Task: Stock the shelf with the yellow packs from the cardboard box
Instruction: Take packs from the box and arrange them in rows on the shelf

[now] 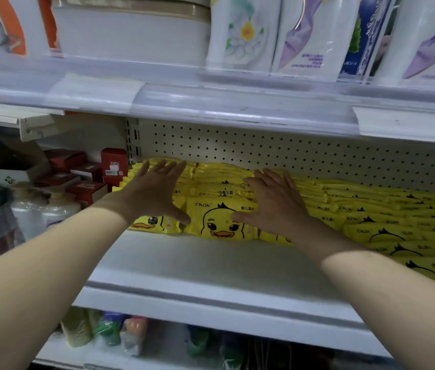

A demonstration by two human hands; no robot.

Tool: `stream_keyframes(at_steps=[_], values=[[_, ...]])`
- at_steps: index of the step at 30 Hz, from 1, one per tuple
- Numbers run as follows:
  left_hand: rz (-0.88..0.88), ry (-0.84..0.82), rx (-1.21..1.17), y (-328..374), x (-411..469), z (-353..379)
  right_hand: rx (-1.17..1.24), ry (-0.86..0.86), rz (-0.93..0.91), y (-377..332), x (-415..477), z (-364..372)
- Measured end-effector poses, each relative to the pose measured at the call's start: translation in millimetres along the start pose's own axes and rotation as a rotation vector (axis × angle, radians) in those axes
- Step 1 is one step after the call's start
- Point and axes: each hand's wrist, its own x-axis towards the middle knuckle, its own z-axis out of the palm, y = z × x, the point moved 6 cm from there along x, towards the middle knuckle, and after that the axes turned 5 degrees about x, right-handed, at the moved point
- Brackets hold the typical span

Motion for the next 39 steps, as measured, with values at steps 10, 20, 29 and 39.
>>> stream_keyframes(at_steps=[10, 20, 29, 39], values=[[-0.051, 0.058, -0.306, 77, -58, -47, 0.137, -0.028, 0.268, 31, -96, -63], [0.043, 0.066, -0.409, 195, -120, -67, 0.091, 0.029, 0.459, 78, -226, -117], [-0.022, 0.029, -0.248, 291, -110, -63, 0.022, -0.005, 0.43, 175, -265, -126], [0.089, -0.1, -0.204, 381, -51, -35, -0.008, -0.182, 0.251, 249, -238, -102]])
